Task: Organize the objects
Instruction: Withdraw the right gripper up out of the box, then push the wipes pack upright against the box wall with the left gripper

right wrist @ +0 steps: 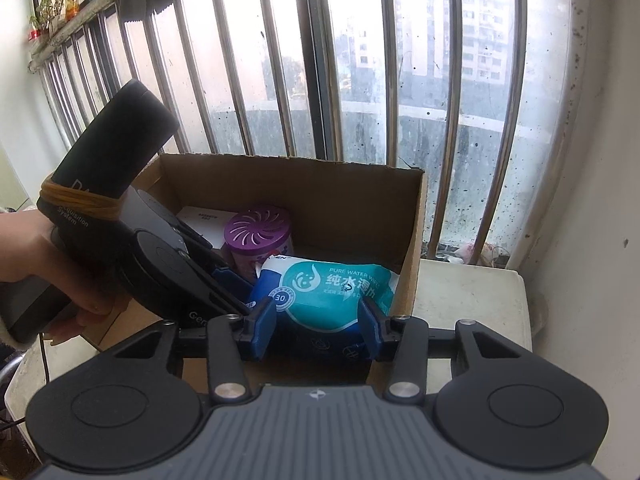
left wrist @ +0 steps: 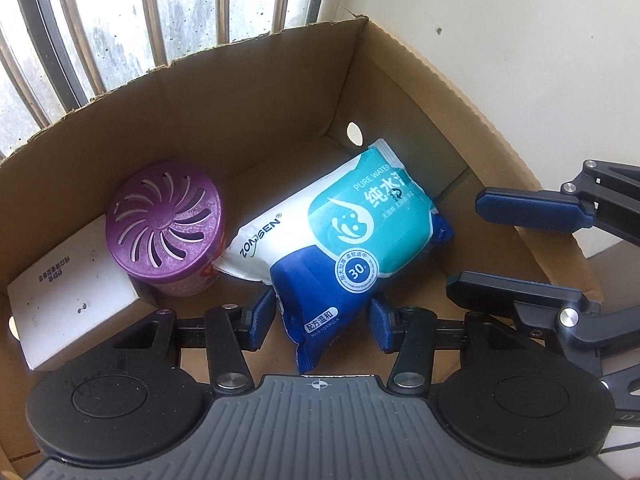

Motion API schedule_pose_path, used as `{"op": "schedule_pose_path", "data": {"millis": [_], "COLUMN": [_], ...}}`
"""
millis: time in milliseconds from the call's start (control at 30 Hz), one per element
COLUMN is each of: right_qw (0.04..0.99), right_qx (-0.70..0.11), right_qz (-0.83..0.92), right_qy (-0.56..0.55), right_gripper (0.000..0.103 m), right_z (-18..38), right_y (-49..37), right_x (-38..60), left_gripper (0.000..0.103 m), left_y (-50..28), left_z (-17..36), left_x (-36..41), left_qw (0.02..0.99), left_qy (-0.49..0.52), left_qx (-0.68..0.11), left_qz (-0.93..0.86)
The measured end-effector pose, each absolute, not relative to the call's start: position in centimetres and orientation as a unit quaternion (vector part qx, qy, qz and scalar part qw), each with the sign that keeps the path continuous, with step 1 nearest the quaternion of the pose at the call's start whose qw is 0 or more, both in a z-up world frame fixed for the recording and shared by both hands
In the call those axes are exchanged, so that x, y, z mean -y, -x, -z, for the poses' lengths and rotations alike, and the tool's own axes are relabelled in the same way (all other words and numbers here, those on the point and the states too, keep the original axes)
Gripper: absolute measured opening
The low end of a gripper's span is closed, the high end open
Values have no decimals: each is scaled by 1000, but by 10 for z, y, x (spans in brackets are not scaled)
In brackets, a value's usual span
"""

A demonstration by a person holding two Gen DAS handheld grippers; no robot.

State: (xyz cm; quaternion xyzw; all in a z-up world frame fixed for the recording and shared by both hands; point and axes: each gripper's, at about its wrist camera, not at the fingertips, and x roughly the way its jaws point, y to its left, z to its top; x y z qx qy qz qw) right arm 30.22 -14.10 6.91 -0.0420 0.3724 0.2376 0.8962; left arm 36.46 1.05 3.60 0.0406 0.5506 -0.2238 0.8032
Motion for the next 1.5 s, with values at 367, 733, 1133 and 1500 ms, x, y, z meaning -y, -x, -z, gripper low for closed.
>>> {"op": "schedule_pose_path", "data": {"millis": [367,733,1133,1500], "right_qw": [867,867,869,869], "right_qx": [-399,-396,-391,-388], "right_qz": [-269,-273,-276,-278], "right_qy": [128,129,128,127], "right_gripper": [37,38,37,37], "right_z": [-60,-65,-73,-80], "right_y": [-286,-275,-257,-249], "right_x": [126,116,110,109], "left_gripper": [53,53,60,31], "left_y": [-372,-345,-323,-318], "left_z": [-37,-52,-87,-92], "left_x": [-11,26,17,17], "left_qw": [807,831,855,856], "left_qy": [-10,-188,-174,-238], "left_qx": [-549,-481,-454,-432], "left_qz": [218,208,181,153]}}
